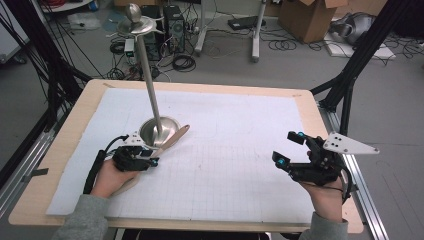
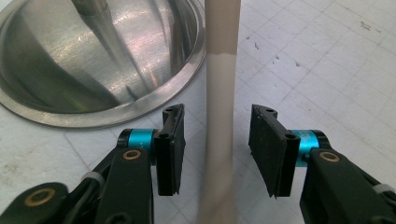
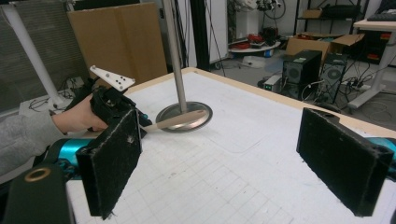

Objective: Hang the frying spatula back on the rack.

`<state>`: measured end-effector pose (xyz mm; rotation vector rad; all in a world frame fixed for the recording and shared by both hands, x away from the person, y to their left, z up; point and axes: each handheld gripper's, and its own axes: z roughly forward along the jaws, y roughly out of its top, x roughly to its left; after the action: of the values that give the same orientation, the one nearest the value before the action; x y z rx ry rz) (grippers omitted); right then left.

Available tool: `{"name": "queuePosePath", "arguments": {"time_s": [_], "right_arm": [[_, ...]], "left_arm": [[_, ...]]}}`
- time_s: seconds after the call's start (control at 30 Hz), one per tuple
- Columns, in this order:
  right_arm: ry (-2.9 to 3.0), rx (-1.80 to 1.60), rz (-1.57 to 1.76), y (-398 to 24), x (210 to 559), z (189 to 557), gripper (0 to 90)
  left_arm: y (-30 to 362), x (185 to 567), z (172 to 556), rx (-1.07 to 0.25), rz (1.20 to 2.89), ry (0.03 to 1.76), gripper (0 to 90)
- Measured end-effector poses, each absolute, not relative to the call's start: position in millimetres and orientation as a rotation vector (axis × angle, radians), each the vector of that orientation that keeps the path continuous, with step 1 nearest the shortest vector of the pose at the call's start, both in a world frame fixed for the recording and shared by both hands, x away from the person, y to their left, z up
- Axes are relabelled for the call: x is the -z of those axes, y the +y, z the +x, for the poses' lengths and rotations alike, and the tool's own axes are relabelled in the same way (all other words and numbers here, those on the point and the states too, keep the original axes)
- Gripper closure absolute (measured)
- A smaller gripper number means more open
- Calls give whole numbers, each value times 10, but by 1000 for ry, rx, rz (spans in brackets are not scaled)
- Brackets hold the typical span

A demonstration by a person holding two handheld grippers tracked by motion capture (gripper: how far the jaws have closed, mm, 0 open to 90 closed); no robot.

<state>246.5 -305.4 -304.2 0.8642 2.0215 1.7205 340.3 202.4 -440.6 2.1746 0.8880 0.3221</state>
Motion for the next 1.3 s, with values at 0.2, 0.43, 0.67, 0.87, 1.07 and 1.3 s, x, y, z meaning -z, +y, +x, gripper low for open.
{"name": "queuePosePath", "arguments": {"time_s": [0.2, 0.43, 0.67, 0.87, 1.07, 1.3], "right_arm": [[2022, -1720, 865, -3056, 3045, 2465, 130], [2025, -1720, 869, -3051, 3050, 2466, 130], [2023, -1720, 868, -3055, 3049, 2462, 130], [2023, -1720, 864, -3054, 3051, 2467, 131], [2028, -1717, 867, -3048, 3051, 2467, 131], [2029, -1715, 865, -3046, 3053, 2471, 131]], "left_arm": [[2036, 4413, 3409, -319, 2169, 888, 574], [2040, 4426, 3398, -334, 2171, 878, 586], [2044, 4440, 3388, -345, 2158, 880, 601], [2050, 4442, 3389, -351, 2153, 884, 635], [2049, 4440, 3389, -362, 2155, 880, 676], [2028, 4435, 3375, -365, 2167, 859, 774]]}}
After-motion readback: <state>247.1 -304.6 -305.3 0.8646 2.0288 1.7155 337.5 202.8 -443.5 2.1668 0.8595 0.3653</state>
